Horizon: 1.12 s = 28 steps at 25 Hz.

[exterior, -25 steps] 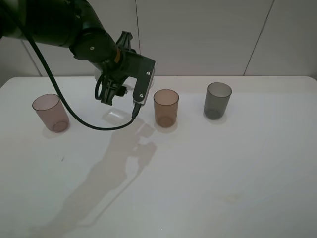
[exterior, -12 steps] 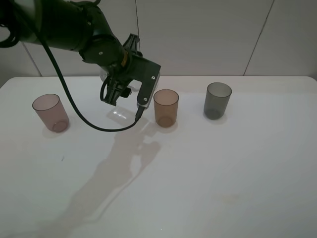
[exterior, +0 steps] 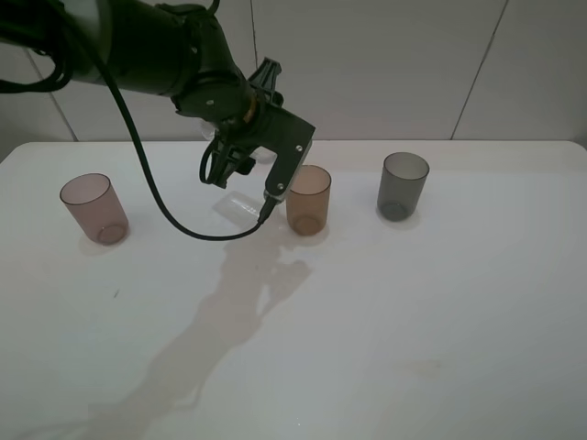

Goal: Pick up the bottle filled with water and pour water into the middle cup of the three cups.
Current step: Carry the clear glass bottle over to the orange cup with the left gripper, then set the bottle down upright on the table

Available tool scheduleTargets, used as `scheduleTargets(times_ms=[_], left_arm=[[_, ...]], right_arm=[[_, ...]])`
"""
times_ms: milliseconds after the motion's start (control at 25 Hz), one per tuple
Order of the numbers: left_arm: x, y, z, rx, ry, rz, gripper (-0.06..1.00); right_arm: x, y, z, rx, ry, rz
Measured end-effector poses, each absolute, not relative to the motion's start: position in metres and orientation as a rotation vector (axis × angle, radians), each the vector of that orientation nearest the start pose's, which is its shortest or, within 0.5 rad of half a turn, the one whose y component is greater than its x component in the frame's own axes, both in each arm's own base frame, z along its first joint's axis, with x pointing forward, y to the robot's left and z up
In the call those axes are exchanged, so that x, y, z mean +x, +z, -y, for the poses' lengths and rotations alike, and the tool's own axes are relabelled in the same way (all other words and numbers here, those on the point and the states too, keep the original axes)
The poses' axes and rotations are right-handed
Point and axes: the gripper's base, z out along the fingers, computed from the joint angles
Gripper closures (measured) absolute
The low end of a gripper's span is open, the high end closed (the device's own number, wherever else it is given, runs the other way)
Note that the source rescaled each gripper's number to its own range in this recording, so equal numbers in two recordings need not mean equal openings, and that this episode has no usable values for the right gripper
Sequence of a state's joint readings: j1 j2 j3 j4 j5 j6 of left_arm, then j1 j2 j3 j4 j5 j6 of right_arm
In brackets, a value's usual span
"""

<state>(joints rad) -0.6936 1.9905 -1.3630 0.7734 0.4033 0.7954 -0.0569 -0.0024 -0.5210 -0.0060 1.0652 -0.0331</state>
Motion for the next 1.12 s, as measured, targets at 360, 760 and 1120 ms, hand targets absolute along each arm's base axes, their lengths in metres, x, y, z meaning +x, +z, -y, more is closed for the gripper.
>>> scheduleTargets(times_ms=[360, 760, 1120], left_arm=[[0.3531, 0.1922, 0.2584, 2.207, 0.78, -1.133, 0.94], [0.3546, 0.1939, 0.2588, 2.226, 0.823, -1.066, 0.94], [0.3553, 0.1947, 0.2588, 2.237, 0.847, -1.033, 0.94]], right_arm=[[-0.008, 0.2827, 0.0, 0.025, -0.064, -2.026], [-0.008, 0.2827, 0.0, 0.025, -0.064, -2.026], [-0.008, 0.2827, 0.0, 0.025, -0.064, -2.026]])
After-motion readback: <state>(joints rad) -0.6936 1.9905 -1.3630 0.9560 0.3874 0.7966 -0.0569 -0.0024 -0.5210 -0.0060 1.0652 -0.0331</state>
